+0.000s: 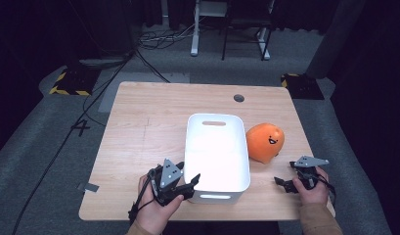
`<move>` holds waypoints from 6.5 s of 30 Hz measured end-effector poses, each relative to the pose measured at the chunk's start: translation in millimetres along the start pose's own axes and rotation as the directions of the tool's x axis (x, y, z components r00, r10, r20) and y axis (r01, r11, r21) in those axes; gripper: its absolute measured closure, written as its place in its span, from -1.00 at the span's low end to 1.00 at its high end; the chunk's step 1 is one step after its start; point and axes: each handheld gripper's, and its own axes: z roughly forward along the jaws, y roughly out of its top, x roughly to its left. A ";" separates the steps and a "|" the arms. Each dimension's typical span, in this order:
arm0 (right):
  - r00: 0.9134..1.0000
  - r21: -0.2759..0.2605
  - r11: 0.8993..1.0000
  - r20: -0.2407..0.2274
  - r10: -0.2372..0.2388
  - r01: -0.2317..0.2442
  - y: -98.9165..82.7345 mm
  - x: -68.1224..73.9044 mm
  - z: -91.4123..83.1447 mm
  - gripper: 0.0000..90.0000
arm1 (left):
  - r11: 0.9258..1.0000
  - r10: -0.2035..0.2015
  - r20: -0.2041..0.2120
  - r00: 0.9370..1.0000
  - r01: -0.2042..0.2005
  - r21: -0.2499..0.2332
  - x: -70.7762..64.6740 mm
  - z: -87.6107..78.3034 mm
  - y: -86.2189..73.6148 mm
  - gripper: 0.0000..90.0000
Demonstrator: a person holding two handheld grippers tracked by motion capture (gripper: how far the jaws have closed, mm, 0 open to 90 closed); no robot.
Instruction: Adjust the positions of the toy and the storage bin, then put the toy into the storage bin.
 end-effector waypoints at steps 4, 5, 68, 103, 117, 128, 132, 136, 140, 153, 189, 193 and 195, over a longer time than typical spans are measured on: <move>1.000 -0.003 1.000 0.001 0.000 0.000 -0.1 0.0 0.2 -0.97 | 1.000 0.004 0.018 1.000 -0.004 0.006 -8.0 -2.2 -3.0 -0.35; 1.000 -0.003 1.000 0.001 0.000 0.000 -0.1 0.0 0.2 -0.97 | 1.000 0.005 0.020 1.000 -0.005 0.005 -9.0 -2.1 -3.0 -0.35; 0.985 0.005 0.992 0.119 0.125 -0.127 17.1 -1.0 -11.8 -0.39 | 0.940 -0.094 -0.202 0.975 0.154 0.305 164.1 47.0 -60.6 -0.56; 0.994 -0.089 0.994 0.082 0.077 -0.069 68.0 -1.9 -50.8 0.25 | 0.955 -0.055 -0.203 0.978 0.111 0.277 171.7 58.0 -65.9 -0.75; 0.997 -0.182 0.982 0.047 0.068 -0.058 101.1 -6.6 -54.6 0.22 | 0.954 -0.055 -0.201 0.978 0.111 0.279 171.5 59.3 -65.3 -0.77; 0.993 -0.263 0.965 0.110 0.040 -0.010 123.6 -8.8 -39.5 0.16 | 0.954 -0.053 -0.202 0.978 0.110 0.280 171.5 59.2 -65.4 -0.77; 0.995 -0.275 0.960 0.073 0.070 -0.048 128.1 -13.0 -34.7 0.28 | 0.954 -0.054 -0.203 0.978 0.110 0.279 171.4 59.2 -65.4 -0.77; 0.996 -0.273 0.960 0.045 0.081 -0.066 130.4 -17.3 -28.0 0.39 | 0.954 -0.053 -0.202 0.978 0.110 0.280 171.4 59.2 -65.4 -0.77; 0.991 -0.281 0.952 0.018 0.131 -0.120 130.1 -22.1 -17.3 0.40 | 0.954 -0.053 -0.202 0.978 0.109 0.280 171.5 59.2 -65.3 -0.77; 0.987 -0.267 0.950 -0.067 0.146 -0.159 132.5 -20.8 -3.3 0.70 | 0.954 -0.053 -0.202 0.978 0.109 0.280 171.5 59.2 -65.3 -0.77; 0.998 -0.336 0.940 -0.001 -0.065 0.060 191.3 -3.6 -93.7 0.82 | 0.956 -0.049 -0.197 0.979 0.104 0.276 171.8 60.6 -64.9 -0.77; 0.996 -0.346 0.934 0.011 -0.089 0.088 201.3 0.0 -104.7 0.82 | 0.955 -0.049 -0.197 0.979 0.103 0.276 171.8 60.6 -64.8 -0.78; 0.996 -0.348 0.933 0.011 -0.089 0.087 202.5 0.9 -106.3 0.83 | 0.956 -0.049 -0.197 0.979 0.104 0.276 171.8 60.6 -64.9 -0.77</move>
